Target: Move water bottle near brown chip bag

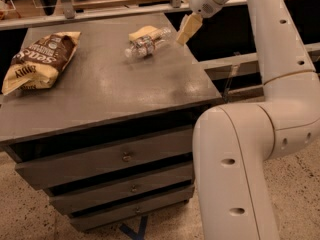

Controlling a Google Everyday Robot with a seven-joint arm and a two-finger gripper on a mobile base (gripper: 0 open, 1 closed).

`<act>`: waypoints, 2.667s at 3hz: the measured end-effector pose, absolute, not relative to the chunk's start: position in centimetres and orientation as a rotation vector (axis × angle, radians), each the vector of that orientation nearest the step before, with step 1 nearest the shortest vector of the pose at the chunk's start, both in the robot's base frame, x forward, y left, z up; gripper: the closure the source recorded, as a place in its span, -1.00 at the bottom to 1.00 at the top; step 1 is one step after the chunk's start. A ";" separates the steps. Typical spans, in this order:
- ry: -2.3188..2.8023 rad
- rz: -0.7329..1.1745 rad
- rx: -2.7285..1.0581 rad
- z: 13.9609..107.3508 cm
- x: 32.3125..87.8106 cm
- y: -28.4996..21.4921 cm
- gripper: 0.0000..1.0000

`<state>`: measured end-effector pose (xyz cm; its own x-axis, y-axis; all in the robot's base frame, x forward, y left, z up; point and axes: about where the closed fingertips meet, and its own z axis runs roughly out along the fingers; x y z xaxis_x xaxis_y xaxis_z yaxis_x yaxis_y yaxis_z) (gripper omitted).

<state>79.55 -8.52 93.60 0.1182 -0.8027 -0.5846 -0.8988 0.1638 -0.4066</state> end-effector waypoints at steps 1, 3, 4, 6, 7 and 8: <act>1.688 0.229 -1.454 94.6 81.2 -9.4 -1.00; 1.607 0.281 -1.232 96.5 84.4 -9.6 -1.00; 1.642 0.254 -1.149 97.0 85.8 -10.4 -1.00; 1.765 0.235 -1.047 97.6 85.6 -12.4 -1.00; 1.797 0.254 -1.032 97.0 84.8 -12.6 -1.00; 1.737 0.225 -0.990 99.8 83.3 -12.9 -1.00</act>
Offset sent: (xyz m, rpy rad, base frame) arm 0.0365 -0.0193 0.0349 0.4640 -0.1210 -0.1439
